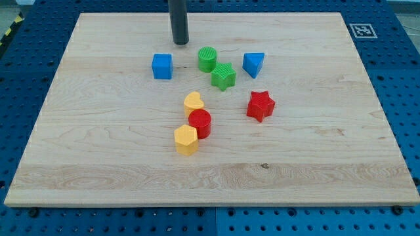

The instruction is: Push the green circle to the right side of the blue cube

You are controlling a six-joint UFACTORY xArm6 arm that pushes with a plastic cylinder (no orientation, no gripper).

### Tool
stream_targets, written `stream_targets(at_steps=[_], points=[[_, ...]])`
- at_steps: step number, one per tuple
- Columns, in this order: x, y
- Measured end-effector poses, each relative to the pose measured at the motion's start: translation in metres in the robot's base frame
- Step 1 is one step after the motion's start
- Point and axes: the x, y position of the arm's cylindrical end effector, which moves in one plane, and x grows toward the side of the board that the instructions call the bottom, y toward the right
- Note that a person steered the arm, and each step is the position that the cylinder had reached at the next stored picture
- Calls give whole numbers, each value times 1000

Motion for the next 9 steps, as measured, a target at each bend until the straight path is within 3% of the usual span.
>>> stream_targets(at_steps=[5, 9], points=[[-4, 10], [-9, 88]])
